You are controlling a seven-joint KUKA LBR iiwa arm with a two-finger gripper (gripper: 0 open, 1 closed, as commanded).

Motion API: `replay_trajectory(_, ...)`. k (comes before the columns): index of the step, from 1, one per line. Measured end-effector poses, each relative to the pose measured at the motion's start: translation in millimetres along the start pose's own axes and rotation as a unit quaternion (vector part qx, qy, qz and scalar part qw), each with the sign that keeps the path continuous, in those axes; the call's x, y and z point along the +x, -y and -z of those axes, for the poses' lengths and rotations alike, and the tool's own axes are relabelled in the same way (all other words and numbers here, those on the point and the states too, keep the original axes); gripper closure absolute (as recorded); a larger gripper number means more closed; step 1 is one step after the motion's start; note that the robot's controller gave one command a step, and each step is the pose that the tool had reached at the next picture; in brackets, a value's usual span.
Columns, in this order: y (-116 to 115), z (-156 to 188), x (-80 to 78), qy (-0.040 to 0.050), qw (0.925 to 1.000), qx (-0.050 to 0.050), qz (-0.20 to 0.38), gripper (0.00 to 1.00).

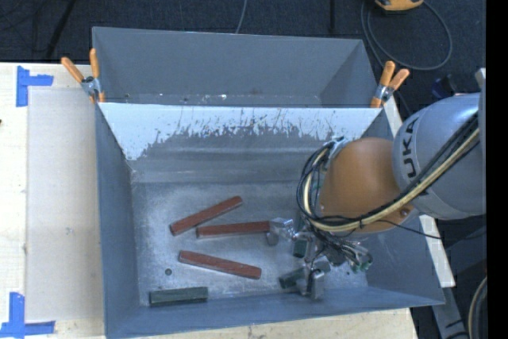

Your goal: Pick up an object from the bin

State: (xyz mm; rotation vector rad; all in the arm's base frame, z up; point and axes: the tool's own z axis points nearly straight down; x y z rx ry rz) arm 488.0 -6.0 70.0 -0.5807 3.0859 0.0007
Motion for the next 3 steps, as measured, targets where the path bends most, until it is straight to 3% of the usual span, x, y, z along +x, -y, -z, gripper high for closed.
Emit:
replay_trajectory(1,11.0,-0.3,13.4,-0.0003,0.9704,0.000,0.241,1.00)
replay_trajectory(2,11.0,-0.3,13.4,-0.0003,0.9704,0.000,0.242,1.00)
replay_trajectory(3,27.2,178.9,-3.1,-0.0017,0.9674,-0.002,0.253,1.00)
